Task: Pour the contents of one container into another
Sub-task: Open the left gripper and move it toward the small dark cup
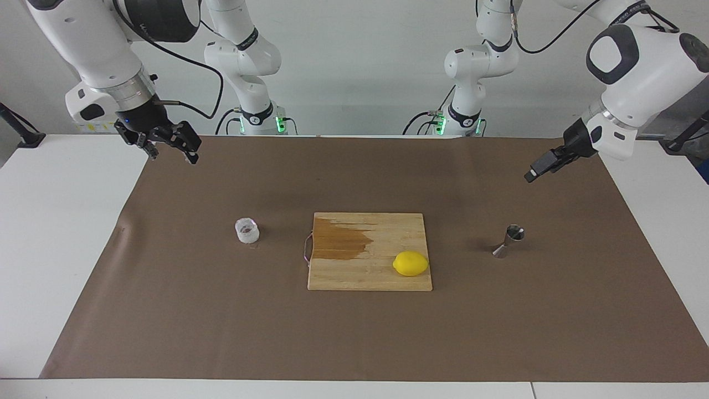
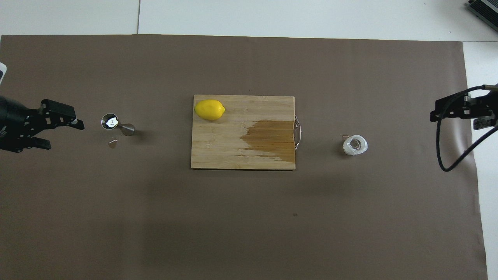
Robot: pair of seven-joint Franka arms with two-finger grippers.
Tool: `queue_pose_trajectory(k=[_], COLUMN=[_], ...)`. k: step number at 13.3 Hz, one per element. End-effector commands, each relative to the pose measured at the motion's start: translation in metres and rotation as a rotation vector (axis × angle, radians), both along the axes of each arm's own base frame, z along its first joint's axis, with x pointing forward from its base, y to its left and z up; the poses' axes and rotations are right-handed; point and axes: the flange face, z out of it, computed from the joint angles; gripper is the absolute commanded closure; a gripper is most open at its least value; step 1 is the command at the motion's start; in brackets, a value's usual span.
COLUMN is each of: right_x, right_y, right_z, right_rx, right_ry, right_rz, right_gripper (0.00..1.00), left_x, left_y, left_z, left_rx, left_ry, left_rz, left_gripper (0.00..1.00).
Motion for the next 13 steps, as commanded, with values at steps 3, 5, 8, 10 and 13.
queue_pose_trajectory(k=[3,5,8,10,13], right_x=[-0.006,-0.006,-0.006,-0.006,-0.006], right_y=[0.000,0.000,0.000,0.000,0.000], right_z=[0.001,0.001,0.001,0.001,0.001], right_rx=[0.009,0.009,0.009,0.009,0.009], right_ry=[0.007,0.007,0.007,0.007,0.007], right_rz=[-0.004,-0.003,-0.004,-0.004,-0.003], right_gripper=[0.00,0.00,0.00,0.00,0.00], left_x=[-0.024,-0.037,-0.058,-0.050,-0.032], left_y=[0.014,0.023,0.028,0.036,0.042], left_z=[-0.030,-0.043,-0.062,-0.069,-0.087], left_rx=[-0.081,-0.162,-0.238,-0.263,-0.335], left_ry=[0.148,0.176,0.198,0.227,0.297], left_rz=[0.435,0.597,0.720,0.913,1.179], left_gripper=[0.00,0.00,0.00,0.00,0.00])
